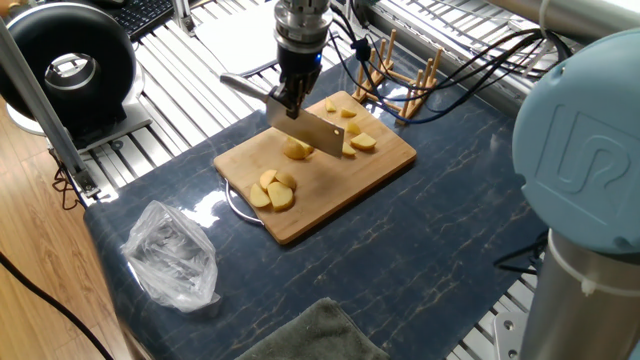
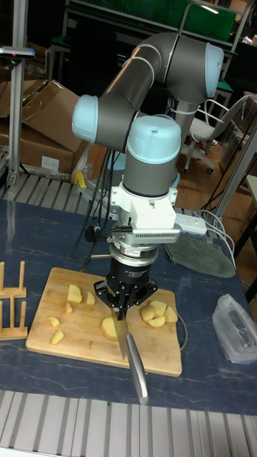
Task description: Chop the potatoes
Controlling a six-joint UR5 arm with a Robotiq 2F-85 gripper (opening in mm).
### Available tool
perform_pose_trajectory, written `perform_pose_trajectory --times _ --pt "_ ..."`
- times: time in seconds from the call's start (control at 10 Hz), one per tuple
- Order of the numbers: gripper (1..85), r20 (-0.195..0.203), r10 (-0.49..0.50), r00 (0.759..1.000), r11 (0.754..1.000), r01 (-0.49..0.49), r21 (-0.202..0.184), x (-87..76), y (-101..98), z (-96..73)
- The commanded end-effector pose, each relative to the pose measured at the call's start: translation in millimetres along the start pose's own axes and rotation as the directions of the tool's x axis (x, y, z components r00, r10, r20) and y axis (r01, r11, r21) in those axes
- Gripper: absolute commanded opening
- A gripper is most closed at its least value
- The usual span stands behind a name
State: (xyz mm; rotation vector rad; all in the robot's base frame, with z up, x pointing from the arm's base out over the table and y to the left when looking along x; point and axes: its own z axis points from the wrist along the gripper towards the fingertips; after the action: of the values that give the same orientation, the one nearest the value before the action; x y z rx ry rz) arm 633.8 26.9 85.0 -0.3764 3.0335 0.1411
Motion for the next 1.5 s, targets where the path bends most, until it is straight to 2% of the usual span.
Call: perform_pose_trajectory --times 0.0,0.6,1.2,1.4 --pt "1.0 0.012 0.008 1.0 1.0 -0.007 -0.008 -1.7 1.2 -0.5" --pt "1.0 -0.009 0.042 0.999 0.999 -0.042 -0.002 -0.4 -2.8 -9.4" --pt "1.0 -0.005 0.012 1.0 0.999 -0.013 -0.045 4.5 -0.9 -3.0" --pt "1.0 -0.006 0.011 1.0 0.999 -0.011 -0.046 4.5 -0.9 -2.7"
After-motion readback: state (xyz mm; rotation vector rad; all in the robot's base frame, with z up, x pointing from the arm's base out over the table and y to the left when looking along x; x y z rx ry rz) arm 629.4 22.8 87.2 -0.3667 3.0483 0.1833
